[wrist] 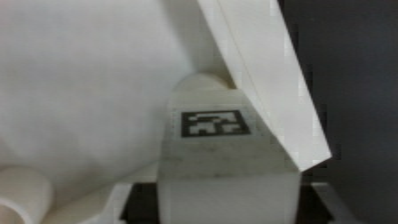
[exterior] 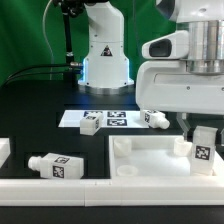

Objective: Assemble one leg

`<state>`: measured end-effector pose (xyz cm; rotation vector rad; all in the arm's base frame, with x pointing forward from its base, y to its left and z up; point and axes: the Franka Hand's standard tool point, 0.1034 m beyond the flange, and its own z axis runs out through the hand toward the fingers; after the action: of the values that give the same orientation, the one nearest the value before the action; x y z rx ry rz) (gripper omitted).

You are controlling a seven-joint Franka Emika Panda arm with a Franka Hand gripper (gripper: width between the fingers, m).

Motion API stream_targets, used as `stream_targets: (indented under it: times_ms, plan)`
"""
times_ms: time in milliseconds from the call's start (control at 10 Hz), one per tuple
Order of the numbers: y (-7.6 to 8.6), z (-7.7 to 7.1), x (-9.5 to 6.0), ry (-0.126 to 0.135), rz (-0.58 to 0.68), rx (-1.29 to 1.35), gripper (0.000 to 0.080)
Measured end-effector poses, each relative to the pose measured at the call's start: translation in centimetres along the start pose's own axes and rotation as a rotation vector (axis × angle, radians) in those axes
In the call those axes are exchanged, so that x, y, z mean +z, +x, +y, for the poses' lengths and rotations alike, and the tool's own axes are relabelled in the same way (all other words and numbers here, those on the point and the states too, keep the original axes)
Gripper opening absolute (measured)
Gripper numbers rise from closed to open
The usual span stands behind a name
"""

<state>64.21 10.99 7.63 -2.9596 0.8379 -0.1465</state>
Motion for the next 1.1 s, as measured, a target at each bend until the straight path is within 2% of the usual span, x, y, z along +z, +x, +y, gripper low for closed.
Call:
stream_targets:
  times_ms: [300, 600, 900, 1000, 1100]
  plan:
    - [0.09, 0.39, 0.02, -0.023, -0.045, 0.421, 0.0285]
    - [0.35, 0.63, 0.1, -0.013, -0.074, 0.916, 0.0285]
    - [0.26, 0.55, 0.19, -0.016, -0.073, 0.985, 0.0294]
    - [0.24, 0.51, 0.18, -0.016, -0.068, 0.891, 0.0483]
    - [0.14, 0.09, 0.16, -0.007, -0.055, 0.709, 0.0483]
